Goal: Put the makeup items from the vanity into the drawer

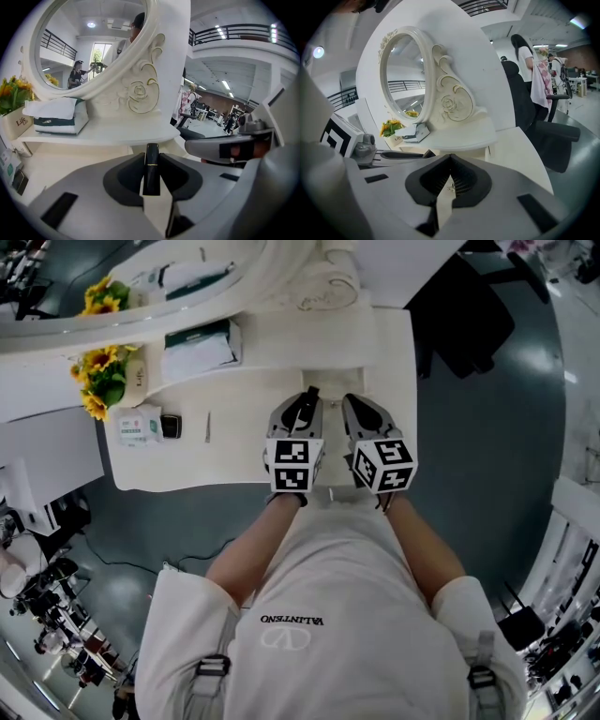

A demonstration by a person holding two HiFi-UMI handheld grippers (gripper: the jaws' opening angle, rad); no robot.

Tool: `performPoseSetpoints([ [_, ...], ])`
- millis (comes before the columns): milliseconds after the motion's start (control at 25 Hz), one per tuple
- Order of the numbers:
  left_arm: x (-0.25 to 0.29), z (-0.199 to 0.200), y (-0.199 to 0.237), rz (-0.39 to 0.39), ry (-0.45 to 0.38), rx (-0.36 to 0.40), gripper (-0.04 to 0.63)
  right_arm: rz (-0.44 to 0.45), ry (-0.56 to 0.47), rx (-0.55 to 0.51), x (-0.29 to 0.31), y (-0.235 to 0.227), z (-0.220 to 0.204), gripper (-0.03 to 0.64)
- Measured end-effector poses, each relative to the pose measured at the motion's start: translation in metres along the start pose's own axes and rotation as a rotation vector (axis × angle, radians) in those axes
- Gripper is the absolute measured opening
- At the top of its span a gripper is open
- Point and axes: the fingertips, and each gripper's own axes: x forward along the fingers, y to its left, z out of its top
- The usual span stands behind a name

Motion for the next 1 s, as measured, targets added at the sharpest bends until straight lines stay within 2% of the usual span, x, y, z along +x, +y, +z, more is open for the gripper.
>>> performPoseSetpoints([
  [440, 0.026, 0.014, -0.020, -0.011, 0.014, 0.010, 0.098, 0.001, -0.001, 0.011, -0.005, -0.020, 0.004, 0.012],
  [1000, 0.049, 0.006, -0.030, -0.014, 0.092, 0.006, 0.100, 0.006, 0.006, 0.034, -0.006, -0.038, 0.004, 0.012],
])
